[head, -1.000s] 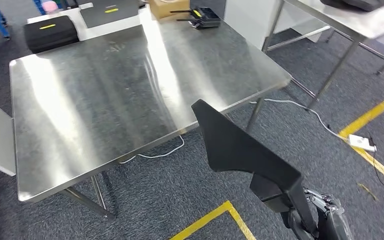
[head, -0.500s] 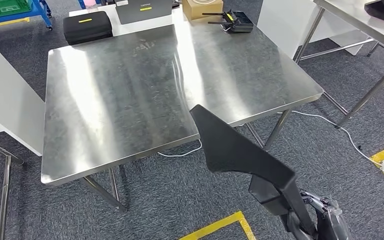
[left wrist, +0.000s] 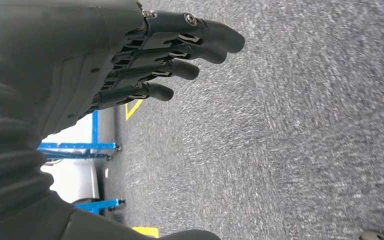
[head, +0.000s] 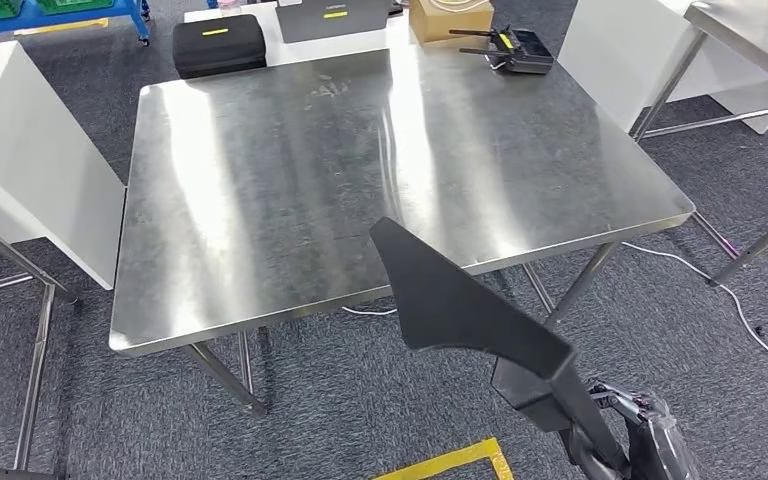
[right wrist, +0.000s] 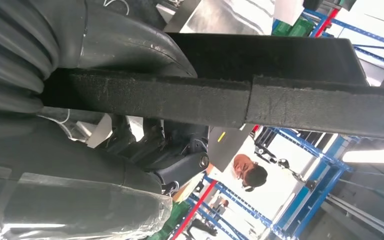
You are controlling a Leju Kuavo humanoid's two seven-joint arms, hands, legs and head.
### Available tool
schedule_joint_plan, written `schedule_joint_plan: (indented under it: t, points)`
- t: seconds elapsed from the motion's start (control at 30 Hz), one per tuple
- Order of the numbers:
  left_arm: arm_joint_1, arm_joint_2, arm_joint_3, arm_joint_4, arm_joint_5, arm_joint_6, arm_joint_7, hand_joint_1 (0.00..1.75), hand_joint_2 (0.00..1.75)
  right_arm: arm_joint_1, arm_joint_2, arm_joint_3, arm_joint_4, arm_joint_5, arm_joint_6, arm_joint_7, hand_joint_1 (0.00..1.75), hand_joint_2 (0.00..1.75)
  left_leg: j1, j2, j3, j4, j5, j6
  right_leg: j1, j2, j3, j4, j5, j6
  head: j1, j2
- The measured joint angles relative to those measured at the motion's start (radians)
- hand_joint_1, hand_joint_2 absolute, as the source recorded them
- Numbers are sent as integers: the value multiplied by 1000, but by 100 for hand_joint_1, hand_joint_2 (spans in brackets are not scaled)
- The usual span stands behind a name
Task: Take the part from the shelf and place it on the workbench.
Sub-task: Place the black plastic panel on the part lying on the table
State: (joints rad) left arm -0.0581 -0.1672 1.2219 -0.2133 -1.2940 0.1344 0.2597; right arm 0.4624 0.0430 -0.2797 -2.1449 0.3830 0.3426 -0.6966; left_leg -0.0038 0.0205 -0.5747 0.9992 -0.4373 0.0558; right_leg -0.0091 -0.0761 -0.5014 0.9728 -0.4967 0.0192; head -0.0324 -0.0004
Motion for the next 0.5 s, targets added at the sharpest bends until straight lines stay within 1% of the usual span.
schedule_joint_plan:
  t: [0.03,0.07,0.1,0.13,0.17,0.2,0.23,0.27,0.3,0.33,0.37,0.4,0.43,0.47,0.5]
  points:
    - [0,0,0,0,0,0,0,0,175,0,0,-1,0,0,0,0,175,175,3,-8,7,-12,6,7,1,13,-9,22,-13,0,0,0]
    - [-1,-1,0,0,0,0,0,0,175,1,1,-2,0,0,0,0,175,175,7,-17,14,-23,12,12,1,32,-31,65,-34,-3,2,0]
    - [-2,-2,0,0,0,0,0,0,175,2,1,-4,0,0,0,0,175,175,6,-25,16,-26,14,15,-3,52,-62,127,-60,-8,4,0]
    - [-3,-2,0,0,0,-1,0,0,175,3,1,-5,1,0,0,0,175,175,7,-34,15,-26,14,17,-6,63,-99,196,-87,-10,5,0]
    - [-3,-2,0,0,0,-1,0,0,175,5,1,-6,2,0,0,0,175,175,6,-46,15,-26,14,16,-10,68,-131,250,-103,-7,7,0]
    - [-3,-2,0,0,0,-2,0,0,175,6,1,-7,3,1,0,0,175,175,6,-58,15,-26,13,15,-13,70,-147,272,-104,1,7,0]
    - [-3,-3,0,0,0,-2,0,0,175,6,1,-7,3,1,0,0,175,175,7,-70,16,-25,12,12,-17,71,-141,253,-87,13,7,0]
    - [-2,-4,0,0,0,-3,0,0,175,6,1,-7,3,1,0,0,175,175,8,-82,18,-24,11,9,-22,74,-116,195,-57,27,7,0]
    - [-2,-5,0,0,0,-3,0,0,175,6,1,-7,3,1,0,0,175,175,9,-94,19,-20,8,4,-29,84,-80,118,-24,39,8,0]
    - [-2,-5,0,0,0,-3,0,0,175,5,1,-8,3,1,0,0,175,175,7,-104,20,-16,4,-3,-31,93,-51,55,1,44,10,0]
    - [-1,-4,0,0,0,-3,1,0,175,5,2,-8,4,1,0,0,175,175,6,-111,19,-11,-1,-11,-33,100,-31,12,16,43,10,0]
    - [0,-4,0,0,0,-3,1,0,175,5,2,-8,4,1,0,0,175,175,5,-116,16,-8,-4,-18,-31,104,-23,-5,21,36,11,0]
    - [1,-3,0,0,-1,-3,2,0,175,5,2,-8,4,2,1,0,175,175,5,-120,15,-6,-6,-24,-26,100,-22,-3,21,27,11,0]
    - [3,-3,0,0,-1,-2,5,0,175,5,2,-8,4,3,1,0,175,175,8,-121,13,-4,-6,-28,-28,95,-20,-3,22,20,9,0]
    - [4,-2,0,0,-2,-2,7,0,175,5,2,-8,4,5,2,0,175,175,11,-112,11,2,-10,-33,-29,91,-17,-3,23,13,9,0]
